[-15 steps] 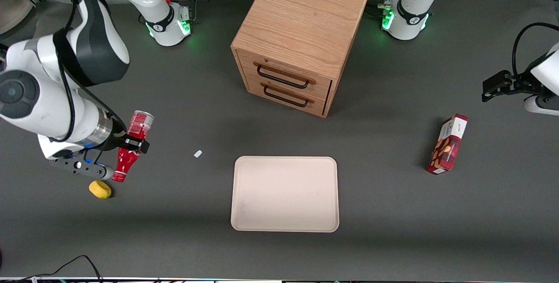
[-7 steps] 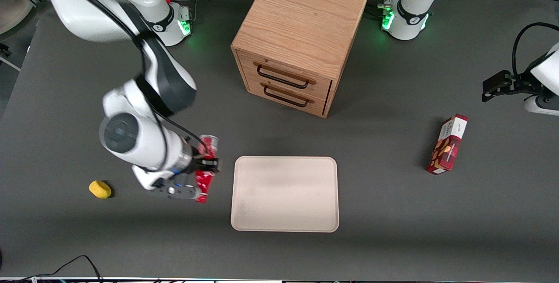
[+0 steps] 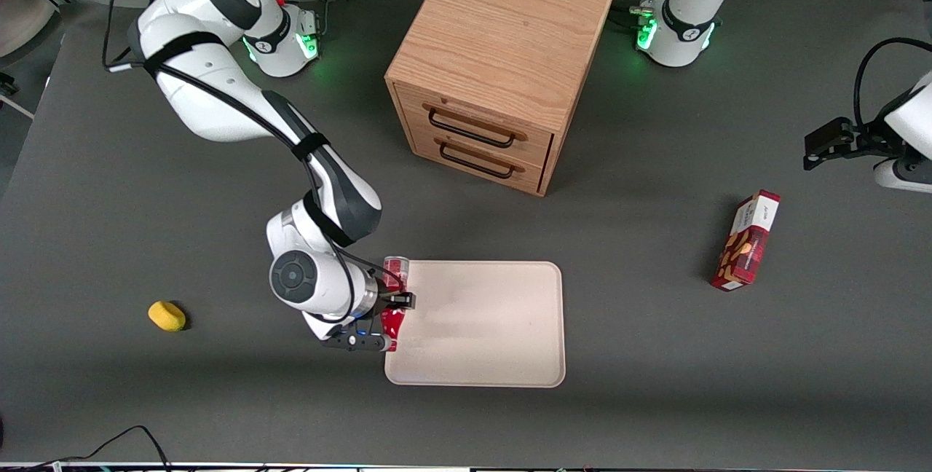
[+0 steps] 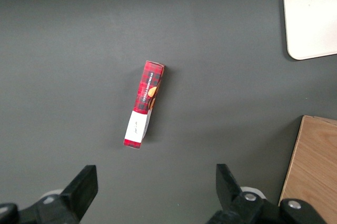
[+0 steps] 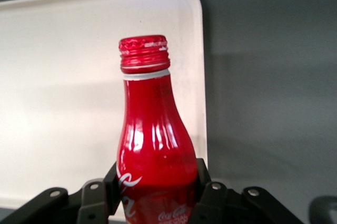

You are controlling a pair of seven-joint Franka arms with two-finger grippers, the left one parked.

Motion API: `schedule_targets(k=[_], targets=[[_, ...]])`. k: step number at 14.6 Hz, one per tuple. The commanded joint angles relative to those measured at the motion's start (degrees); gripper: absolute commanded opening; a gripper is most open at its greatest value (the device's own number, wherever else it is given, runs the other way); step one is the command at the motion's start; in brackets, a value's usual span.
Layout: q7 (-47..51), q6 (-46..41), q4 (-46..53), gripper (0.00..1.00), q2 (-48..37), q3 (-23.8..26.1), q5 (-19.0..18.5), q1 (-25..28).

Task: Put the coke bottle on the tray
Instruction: 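Lower the bottle onto the tray and open the right gripper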

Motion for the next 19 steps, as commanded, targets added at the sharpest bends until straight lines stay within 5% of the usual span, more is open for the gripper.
schedule_targets(k=[1,8,10,11,19], targets=[[1.00,1.66,3.24,0.00,3.20,0.48,-1.70,0.60],[1.09,3.33,3.24,0.05,5.23,-0.22,-4.24,1.75],[1.09,3.33,3.24,0.78,5.23,-0.22,-4.42,1.75],[1.09,3.33,3.24,1.00,5.14,-0.22,-4.51,1.75],[1.09,3.33,3.15,1.00,5.23,-0.31,-6.27,2.27]])
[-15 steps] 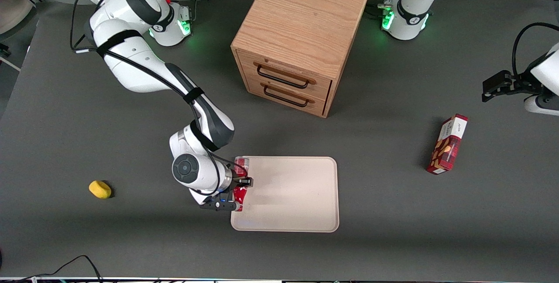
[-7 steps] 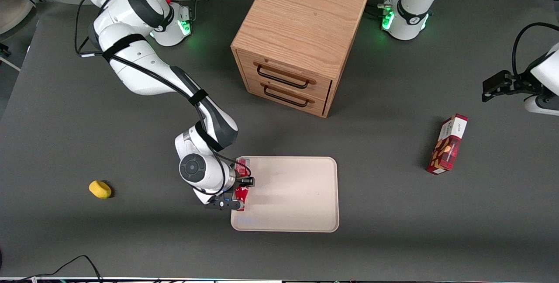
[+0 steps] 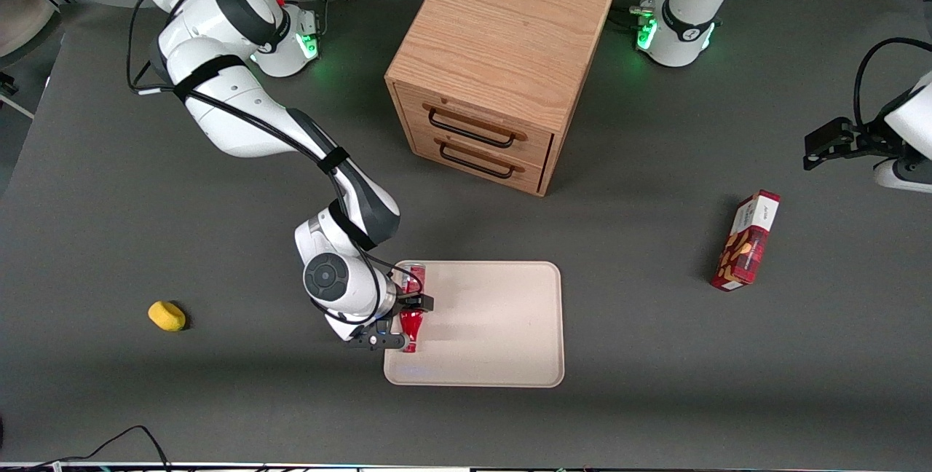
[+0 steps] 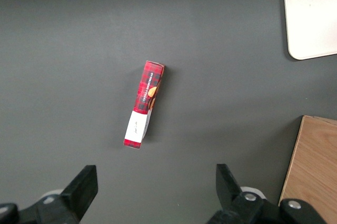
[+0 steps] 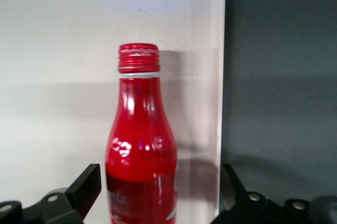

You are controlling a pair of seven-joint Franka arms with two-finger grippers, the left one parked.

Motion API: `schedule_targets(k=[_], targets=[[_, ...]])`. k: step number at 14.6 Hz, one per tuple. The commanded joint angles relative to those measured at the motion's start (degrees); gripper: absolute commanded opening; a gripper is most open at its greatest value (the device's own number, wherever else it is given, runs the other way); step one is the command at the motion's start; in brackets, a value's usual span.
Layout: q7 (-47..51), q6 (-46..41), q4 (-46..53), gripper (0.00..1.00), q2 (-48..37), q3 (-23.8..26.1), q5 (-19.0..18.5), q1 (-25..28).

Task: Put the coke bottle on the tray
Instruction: 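Lower the bottle onto the tray and open the right gripper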

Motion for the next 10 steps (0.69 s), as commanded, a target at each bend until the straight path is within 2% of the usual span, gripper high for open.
schedule_targets(k=[1,7,10], targets=[[1.09,-0.11,1.58,1.00,0.84,-0.15,-1.57,0.67],[1.00,-0.20,1.76,1.00,-0.38,-0.06,-1.48,0.32],[0.82,-1.60,0.89,1.00,-6.34,0.20,-1.40,-0.74]])
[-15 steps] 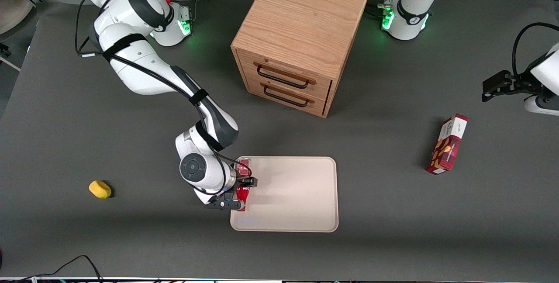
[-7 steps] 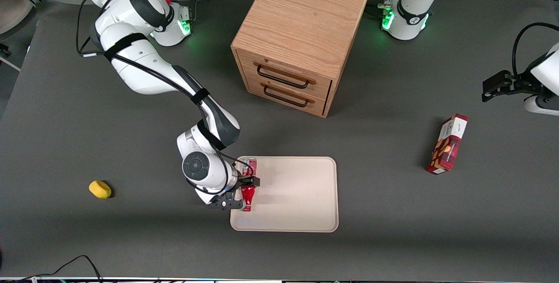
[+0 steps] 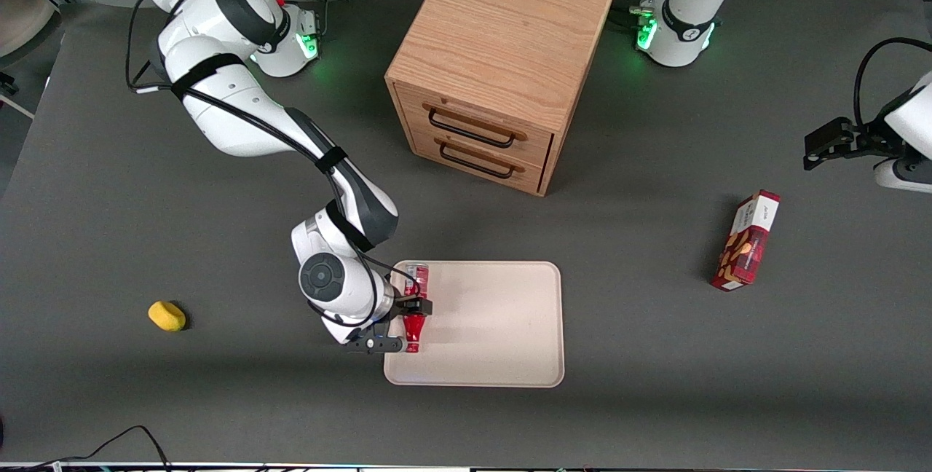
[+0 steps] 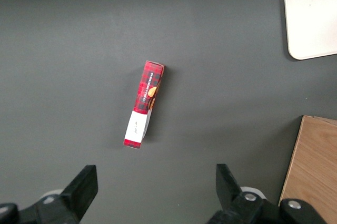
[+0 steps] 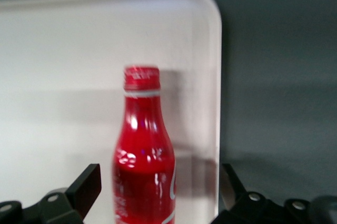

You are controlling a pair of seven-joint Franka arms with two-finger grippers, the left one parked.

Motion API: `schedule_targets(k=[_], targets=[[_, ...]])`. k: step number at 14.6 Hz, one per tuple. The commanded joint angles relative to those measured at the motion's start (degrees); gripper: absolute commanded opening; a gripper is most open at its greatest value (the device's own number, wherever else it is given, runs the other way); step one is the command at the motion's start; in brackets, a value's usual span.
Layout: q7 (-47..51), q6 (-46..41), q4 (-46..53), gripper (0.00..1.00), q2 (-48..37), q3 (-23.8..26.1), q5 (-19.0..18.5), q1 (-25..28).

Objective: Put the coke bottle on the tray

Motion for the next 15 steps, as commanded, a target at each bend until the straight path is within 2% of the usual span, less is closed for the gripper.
schedule_targets(k=[1,3,6,9,13,15], targets=[[0.84,-3.22,-2.53,1.00,-7.91,0.21,-1.19,-0.99],[0.48,-8.30,-3.86,1.00,-13.80,0.39,-1.19,-2.30],[0.40,-21.65,-3.95,1.00,-23.02,0.47,-0.32,-4.49],[0.31,-33.09,-3.78,1.00,-32.70,-1.27,4.42,-7.22],[-4.33,-48.64,-4.56,1.00,-44.65,-11.10,10.83,-7.67],[-4.96,-50.52,-10.94,1.00,-51.58,-15.68,11.99,-7.67]])
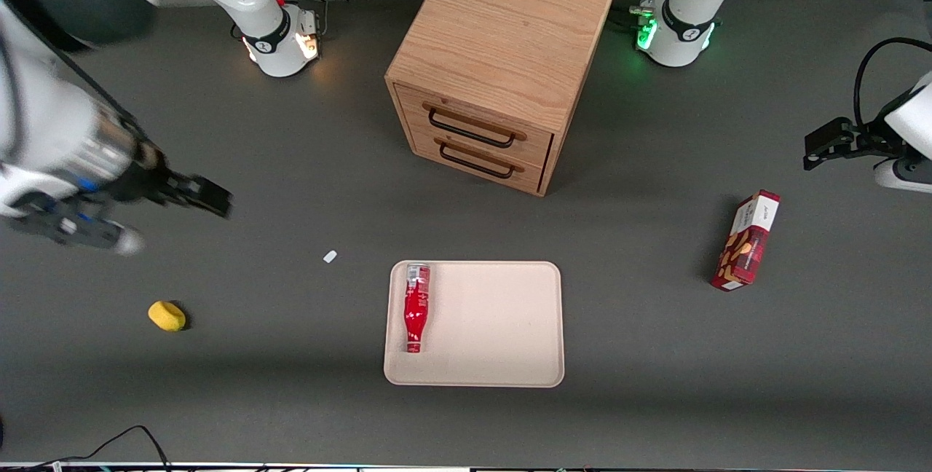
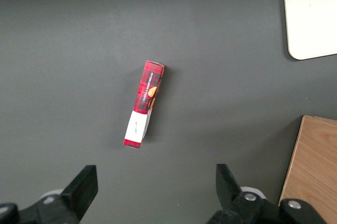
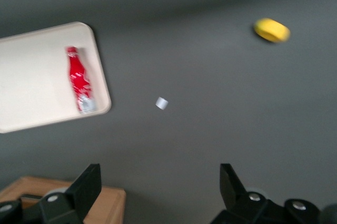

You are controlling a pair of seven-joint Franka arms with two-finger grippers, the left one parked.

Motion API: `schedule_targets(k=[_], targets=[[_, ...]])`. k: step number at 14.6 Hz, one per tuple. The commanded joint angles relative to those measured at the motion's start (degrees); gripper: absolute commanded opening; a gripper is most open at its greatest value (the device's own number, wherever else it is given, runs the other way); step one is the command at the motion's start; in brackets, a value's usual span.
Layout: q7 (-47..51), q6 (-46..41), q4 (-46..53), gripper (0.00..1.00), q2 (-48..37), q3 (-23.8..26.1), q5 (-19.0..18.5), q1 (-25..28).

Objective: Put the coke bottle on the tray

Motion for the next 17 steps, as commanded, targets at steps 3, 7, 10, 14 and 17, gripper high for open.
schedule_targets(k=[3,7,10,14,17], targets=[[-1.62,2.08,-22.08,1.00,-17.55,-7.00,3.47,-0.08],[-2.41,10.25,-36.49,1.00,-24.07,-9.72,6.20,-0.09],[-2.24,14.31,-42.76,1.00,-26.80,-9.46,6.11,0.09],[-1.54,13.53,-39.00,1.00,-24.80,-9.20,5.41,0.27],[-1.97,12.39,-36.27,1.00,-23.55,-9.72,5.32,0.27]])
